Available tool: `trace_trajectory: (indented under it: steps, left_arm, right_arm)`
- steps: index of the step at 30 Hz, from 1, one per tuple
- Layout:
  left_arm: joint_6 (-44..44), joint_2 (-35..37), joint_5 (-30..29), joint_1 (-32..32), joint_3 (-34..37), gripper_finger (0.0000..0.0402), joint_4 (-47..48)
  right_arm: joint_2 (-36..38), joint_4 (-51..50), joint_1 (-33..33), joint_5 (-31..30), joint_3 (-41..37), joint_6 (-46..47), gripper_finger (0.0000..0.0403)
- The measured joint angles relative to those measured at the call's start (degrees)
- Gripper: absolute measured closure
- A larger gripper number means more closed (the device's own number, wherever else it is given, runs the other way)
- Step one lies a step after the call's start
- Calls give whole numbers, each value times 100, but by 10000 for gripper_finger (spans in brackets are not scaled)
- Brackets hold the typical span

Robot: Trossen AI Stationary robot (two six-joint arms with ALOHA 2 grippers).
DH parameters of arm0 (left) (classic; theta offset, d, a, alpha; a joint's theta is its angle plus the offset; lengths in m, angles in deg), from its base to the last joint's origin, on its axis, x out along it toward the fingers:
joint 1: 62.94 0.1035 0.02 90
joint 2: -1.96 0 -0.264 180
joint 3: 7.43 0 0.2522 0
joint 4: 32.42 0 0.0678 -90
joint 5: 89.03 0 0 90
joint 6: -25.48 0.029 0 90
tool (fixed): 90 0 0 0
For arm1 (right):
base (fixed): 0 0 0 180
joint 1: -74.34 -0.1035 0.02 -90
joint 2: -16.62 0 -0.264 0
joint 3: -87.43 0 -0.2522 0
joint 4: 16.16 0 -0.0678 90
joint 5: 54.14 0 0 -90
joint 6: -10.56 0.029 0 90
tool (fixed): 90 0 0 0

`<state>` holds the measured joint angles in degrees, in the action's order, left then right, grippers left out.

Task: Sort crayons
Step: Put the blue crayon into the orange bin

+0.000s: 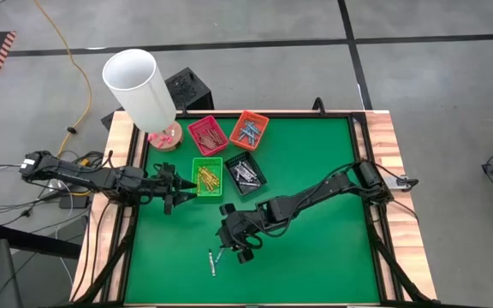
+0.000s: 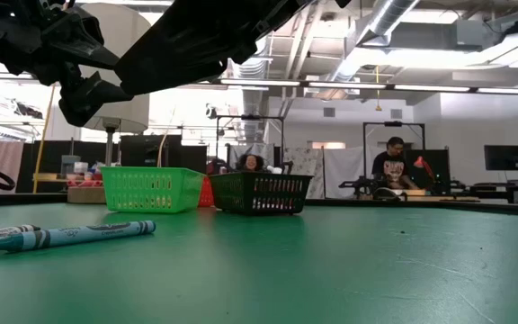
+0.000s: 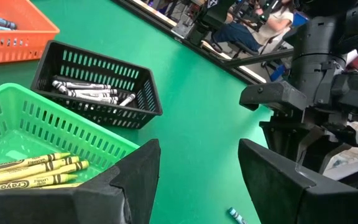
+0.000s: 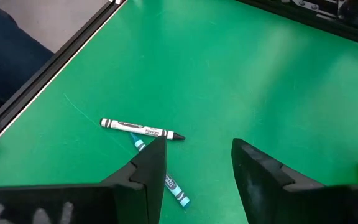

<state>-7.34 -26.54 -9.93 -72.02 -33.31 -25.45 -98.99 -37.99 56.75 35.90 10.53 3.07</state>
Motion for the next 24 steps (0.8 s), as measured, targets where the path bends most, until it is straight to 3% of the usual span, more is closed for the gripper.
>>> trace_trajectory:
  steps: [11,24]
  left_arm:
    - [2,1,-2,0,0,194,13]
    - [-149,1,-472,-2,-2,194,306]
  right_arm:
    - [4,429,0,-7,-273,15,227]
    - [4,428,42,-7,-306,11,227]
